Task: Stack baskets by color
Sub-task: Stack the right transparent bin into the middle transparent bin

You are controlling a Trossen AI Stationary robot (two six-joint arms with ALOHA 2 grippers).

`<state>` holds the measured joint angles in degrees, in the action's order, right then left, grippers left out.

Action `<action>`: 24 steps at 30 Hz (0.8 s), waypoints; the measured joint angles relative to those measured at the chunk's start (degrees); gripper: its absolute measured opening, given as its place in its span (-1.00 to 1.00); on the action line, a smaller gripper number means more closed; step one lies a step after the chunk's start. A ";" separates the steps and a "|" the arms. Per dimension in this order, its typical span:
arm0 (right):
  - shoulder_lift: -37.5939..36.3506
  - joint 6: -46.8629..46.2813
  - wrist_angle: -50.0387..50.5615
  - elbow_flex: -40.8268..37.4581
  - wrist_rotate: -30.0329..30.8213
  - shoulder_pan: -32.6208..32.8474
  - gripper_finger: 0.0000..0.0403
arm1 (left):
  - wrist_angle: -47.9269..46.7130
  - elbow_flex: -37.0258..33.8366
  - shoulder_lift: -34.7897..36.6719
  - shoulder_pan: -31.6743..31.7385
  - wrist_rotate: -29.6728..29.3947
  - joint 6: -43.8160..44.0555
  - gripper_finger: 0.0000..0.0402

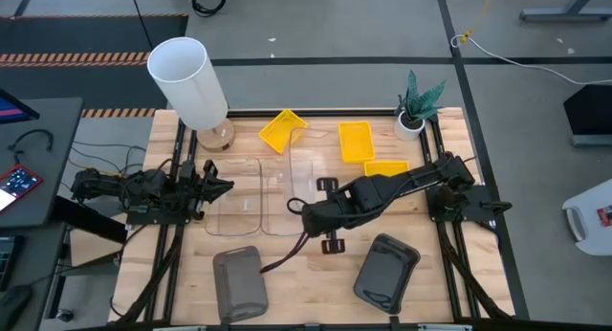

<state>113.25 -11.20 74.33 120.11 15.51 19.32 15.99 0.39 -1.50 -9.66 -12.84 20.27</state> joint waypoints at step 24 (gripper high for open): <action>0.17 -1.36 -28.44 -16.67 -4.69 -2.96 -0.96 | 0.01 0.01 0.02 0.01 0.00 0.01 -0.87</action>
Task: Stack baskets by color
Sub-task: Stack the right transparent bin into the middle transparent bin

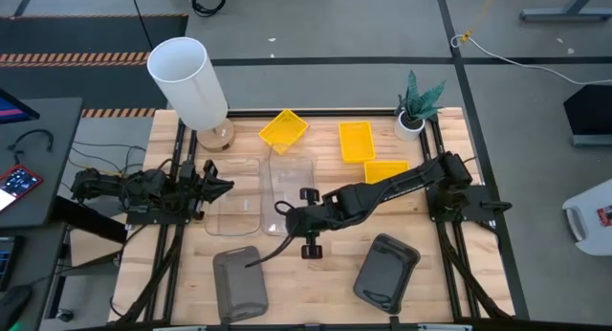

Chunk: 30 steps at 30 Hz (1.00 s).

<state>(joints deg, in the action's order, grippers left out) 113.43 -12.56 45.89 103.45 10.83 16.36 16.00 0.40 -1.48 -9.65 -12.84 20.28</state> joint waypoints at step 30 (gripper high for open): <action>-0.02 -10.96 16.63 0.32 -6.74 -2.49 -0.68 | 0.01 -0.01 0.00 -0.02 0.00 0.00 -0.84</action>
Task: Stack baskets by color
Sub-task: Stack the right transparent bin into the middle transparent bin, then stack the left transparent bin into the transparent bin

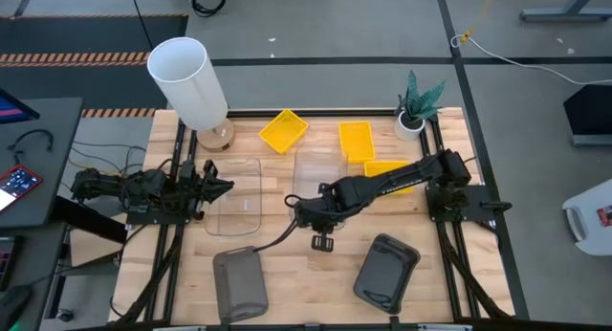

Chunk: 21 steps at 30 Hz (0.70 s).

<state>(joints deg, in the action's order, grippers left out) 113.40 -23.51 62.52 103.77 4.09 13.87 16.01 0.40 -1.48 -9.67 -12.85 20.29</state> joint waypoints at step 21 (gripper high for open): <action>0.00 1.12 0.37 0.00 -1.18 -0.96 -0.49 | 0.00 0.00 0.00 0.01 -0.01 0.01 -0.83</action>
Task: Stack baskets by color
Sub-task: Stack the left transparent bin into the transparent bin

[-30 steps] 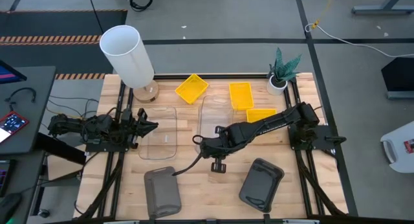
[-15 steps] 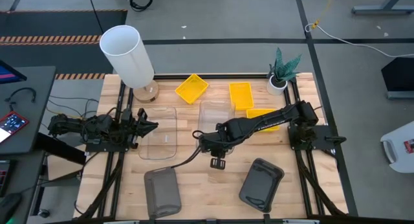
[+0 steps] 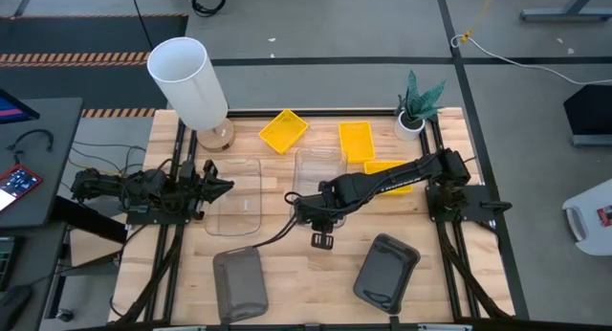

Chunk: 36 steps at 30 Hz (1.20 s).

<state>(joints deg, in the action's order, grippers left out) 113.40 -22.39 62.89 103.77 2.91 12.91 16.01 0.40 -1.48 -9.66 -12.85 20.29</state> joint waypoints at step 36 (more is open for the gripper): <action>-3.96 10.57 -11.31 -5.41 7.78 1.91 -0.50 | -0.02 -0.01 0.00 0.01 0.01 -0.02 -0.82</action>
<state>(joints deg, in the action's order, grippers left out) 109.44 -11.82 51.58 98.35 10.69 14.81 15.99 0.39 -1.48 -9.65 -12.85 20.27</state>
